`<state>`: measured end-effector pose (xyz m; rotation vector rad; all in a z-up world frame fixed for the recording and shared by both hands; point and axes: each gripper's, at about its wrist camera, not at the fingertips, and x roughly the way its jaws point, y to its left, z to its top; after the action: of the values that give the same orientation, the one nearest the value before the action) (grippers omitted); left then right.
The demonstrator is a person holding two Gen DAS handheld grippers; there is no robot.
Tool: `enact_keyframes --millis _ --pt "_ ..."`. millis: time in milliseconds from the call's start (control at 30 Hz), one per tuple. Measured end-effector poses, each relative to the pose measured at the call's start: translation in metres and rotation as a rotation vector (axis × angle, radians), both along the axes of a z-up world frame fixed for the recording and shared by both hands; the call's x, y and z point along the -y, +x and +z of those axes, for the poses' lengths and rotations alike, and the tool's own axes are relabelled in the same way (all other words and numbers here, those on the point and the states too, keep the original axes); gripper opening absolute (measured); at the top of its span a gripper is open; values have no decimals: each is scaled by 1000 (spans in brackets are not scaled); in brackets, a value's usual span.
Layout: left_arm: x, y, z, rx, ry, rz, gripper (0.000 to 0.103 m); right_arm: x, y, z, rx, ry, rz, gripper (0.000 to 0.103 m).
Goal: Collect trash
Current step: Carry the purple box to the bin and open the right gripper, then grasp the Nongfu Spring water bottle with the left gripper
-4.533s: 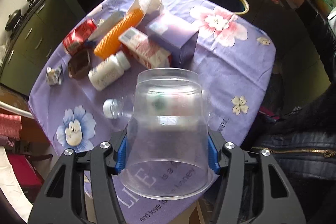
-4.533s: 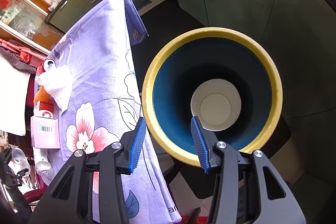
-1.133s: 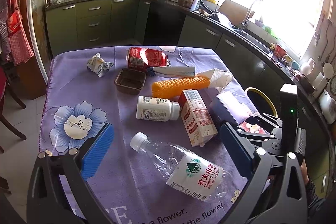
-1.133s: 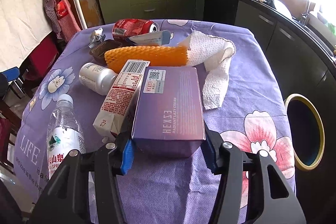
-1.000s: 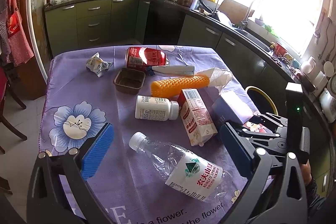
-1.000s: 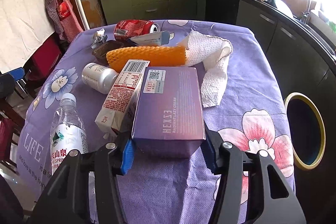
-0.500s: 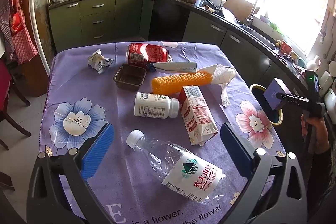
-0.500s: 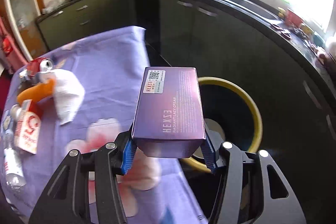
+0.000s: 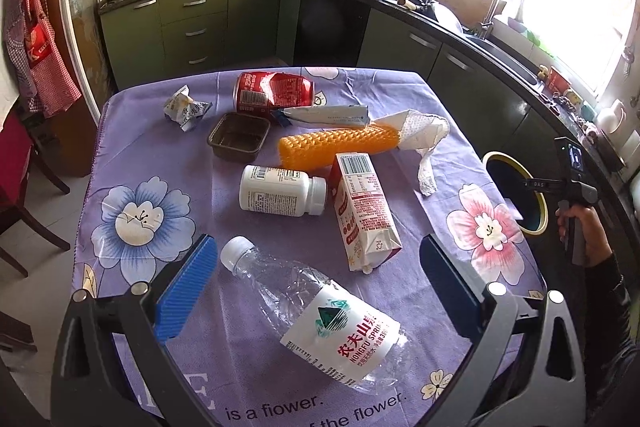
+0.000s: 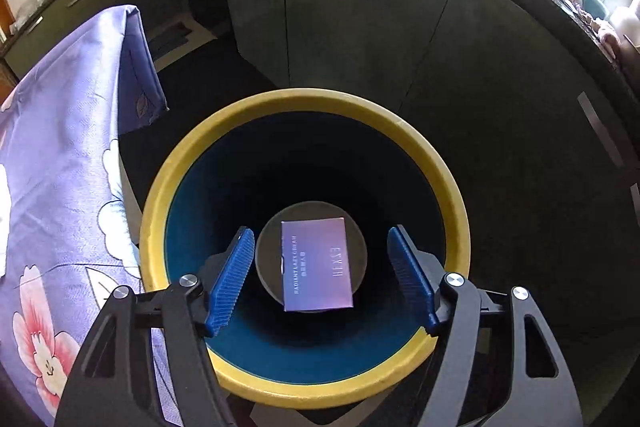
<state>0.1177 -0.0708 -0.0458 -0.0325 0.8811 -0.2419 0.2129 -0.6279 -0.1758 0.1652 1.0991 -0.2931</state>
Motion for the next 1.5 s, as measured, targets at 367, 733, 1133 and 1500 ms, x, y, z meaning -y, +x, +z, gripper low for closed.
enact_keyframes --millis 367,733,1133,1500 --pt "10 -3 -13 -165 57 57 96 -18 -47 26 52 -8 130 70" --pt "-4 7 -68 -547 0 257 96 -45 -46 45 100 -1 274 71" --pt "-3 27 -98 -736 -80 369 96 -53 -36 26 82 36 327 71" --pt "8 36 -112 -742 70 274 74 -53 -36 20 68 36 330 71"
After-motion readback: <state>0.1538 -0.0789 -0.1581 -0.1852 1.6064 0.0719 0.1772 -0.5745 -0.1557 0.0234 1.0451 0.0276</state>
